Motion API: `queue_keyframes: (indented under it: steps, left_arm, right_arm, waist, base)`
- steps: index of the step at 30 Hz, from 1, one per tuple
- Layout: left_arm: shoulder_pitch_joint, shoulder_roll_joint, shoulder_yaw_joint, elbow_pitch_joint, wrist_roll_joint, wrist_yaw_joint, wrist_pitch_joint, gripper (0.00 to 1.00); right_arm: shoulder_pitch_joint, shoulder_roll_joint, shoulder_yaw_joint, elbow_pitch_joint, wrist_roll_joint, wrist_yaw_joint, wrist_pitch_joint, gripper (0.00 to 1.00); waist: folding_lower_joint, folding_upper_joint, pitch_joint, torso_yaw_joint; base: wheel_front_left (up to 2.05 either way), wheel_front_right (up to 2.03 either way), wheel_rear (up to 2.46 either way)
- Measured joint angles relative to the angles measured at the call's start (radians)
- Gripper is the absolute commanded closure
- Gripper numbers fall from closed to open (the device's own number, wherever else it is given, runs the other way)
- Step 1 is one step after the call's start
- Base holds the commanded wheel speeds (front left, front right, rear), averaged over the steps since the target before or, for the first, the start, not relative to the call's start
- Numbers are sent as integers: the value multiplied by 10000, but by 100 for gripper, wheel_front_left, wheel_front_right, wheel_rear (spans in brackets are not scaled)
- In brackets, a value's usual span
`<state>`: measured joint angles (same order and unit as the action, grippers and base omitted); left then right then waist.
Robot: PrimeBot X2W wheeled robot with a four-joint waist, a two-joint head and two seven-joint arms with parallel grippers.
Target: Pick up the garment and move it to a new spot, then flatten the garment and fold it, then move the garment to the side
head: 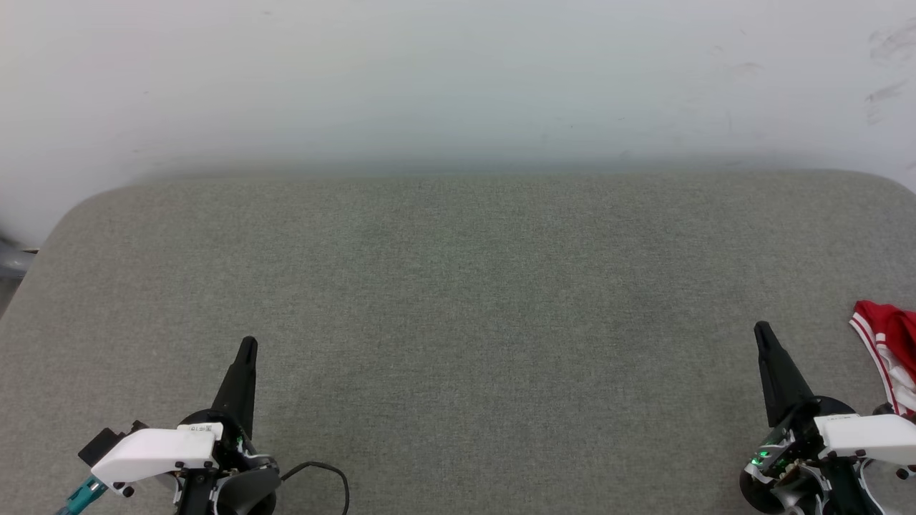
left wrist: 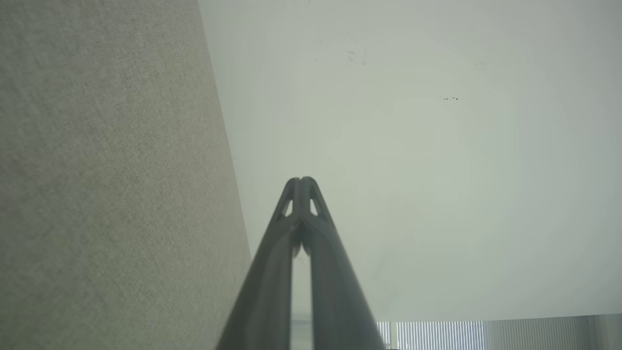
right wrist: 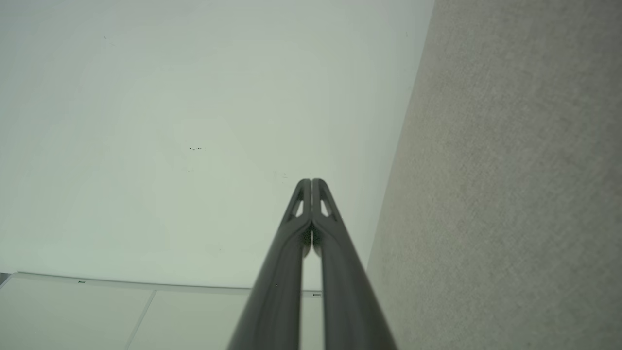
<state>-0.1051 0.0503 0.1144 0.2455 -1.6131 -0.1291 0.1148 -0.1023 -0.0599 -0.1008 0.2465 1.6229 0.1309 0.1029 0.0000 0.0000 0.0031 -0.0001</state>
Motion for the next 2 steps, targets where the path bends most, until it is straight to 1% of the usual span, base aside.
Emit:
queue_keyframes:
  steps: [2]
  left_arm:
    - [0,0,-2,0,0,0,-2,100]
  right_arm:
    - [-1,2,-2,0,0,0,2,100]
  waist:
    - [0,0,0,0]
  base:
    - [0,0,0]
